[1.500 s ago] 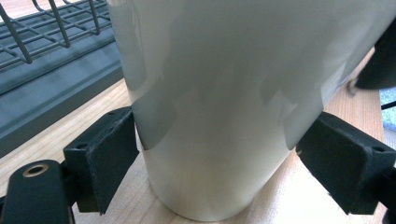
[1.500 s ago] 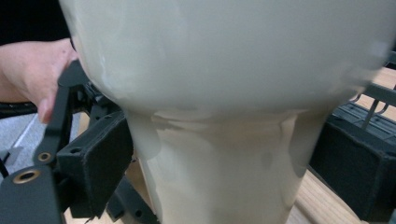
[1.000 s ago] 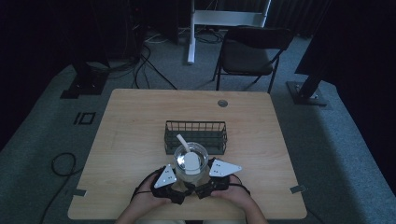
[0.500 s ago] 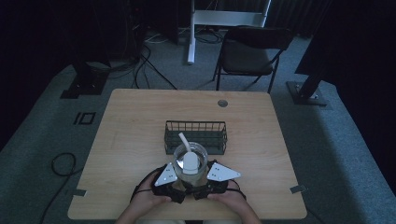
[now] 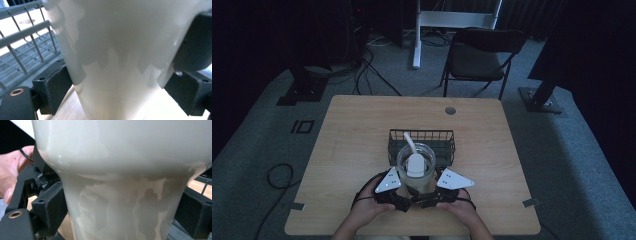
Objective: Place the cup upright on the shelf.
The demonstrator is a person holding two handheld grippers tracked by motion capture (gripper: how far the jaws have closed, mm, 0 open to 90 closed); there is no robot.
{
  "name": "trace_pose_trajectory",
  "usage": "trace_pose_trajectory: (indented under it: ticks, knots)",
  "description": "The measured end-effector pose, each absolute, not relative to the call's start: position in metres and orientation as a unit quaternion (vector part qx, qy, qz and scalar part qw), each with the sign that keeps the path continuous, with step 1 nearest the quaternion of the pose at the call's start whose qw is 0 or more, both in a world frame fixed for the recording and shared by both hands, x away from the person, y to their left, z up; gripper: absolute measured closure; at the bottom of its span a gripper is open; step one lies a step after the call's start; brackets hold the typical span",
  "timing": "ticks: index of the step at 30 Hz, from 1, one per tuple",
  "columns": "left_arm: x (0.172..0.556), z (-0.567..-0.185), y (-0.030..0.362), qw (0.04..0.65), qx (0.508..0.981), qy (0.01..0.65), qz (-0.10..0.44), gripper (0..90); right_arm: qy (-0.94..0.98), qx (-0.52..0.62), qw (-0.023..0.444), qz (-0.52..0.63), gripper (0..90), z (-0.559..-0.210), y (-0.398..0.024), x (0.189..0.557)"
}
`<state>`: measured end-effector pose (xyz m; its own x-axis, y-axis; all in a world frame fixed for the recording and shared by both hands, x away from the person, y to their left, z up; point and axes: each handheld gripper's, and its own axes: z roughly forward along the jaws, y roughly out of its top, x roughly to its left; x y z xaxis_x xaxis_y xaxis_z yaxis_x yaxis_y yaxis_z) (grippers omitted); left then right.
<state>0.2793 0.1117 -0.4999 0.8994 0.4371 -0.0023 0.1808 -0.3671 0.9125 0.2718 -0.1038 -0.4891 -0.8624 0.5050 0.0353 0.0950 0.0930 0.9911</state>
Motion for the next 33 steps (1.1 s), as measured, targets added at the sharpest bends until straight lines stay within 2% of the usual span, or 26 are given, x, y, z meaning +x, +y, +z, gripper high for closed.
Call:
trace_pose_trajectory:
  ticks: [20,33]
  knots:
    - [0.340,-0.437,0.099,0.534,0.820,0.167,0.123,11.7,0.693,0.205,0.209,0.659,9.2,-0.434,-0.113,0.317]
    - [0.381,-0.426,0.098,0.529,0.821,0.180,0.114,11.7,0.695,0.221,0.209,0.651,9.1,-0.423,-0.111,0.358]
